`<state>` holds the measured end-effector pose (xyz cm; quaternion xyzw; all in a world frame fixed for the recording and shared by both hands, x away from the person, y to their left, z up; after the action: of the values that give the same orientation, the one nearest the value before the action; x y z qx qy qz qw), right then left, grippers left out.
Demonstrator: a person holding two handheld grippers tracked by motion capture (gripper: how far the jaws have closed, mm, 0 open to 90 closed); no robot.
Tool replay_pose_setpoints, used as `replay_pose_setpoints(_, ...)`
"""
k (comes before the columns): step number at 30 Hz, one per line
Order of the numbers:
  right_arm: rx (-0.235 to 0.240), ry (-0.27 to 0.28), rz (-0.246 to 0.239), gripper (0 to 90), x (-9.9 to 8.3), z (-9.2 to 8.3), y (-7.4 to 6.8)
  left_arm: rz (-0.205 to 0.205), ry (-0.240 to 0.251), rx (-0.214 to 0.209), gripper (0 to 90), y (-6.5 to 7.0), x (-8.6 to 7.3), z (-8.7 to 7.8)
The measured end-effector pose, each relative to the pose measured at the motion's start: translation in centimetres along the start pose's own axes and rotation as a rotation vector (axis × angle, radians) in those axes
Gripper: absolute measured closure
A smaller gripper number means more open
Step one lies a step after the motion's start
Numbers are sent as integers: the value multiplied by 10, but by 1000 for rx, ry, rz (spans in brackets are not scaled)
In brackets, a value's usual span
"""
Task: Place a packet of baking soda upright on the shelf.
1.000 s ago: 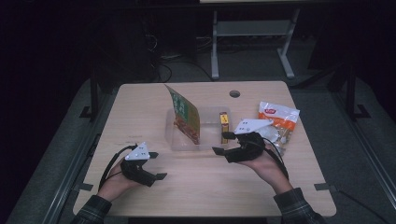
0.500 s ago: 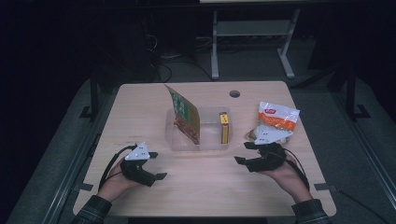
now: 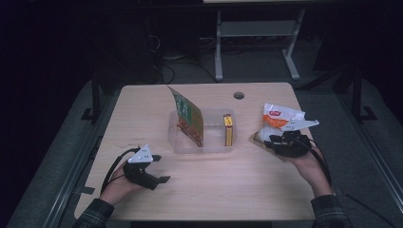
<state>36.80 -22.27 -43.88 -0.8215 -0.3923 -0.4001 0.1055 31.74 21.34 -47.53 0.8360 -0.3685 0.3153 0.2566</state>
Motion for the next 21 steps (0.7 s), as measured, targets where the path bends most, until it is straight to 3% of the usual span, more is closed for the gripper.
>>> replay_pose_setpoints(5, -56, -40, 22, 895, -9, 11, 22, -3, -4, 1, 140, 0, 0, 1)
replay_pose_setpoints(11, -90, -72, 31, 897, -14, 21, 42, 0, -15, 0, 140, 0, -1, 1)
replay_pose_setpoints(13, -95, -104, 34, 897, -19, 29, 49, -2, -15, 2, 140, 0, -1, 1)
replay_pose_setpoints(16, -90, -106, 39, 897, -20, 35, 51, -5, -18, 3, 140, -1, -1, 2)
replay_pose_setpoints(21, -101, -175, 3, 897, -21, 50, 50, -2, -18, 2, 140, -1, -1, 2)
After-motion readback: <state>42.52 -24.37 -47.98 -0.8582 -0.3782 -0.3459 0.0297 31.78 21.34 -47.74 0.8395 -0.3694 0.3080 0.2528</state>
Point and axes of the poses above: each handheld gripper's, and its own axes: z roughly forward along the jaws, x roughly out of its top, y roughly to its right, the point moved 5 cm from there along z, roughly forward along the jaws, and after that the axes turned 14 degrees about -z, right-handed, at the moved point
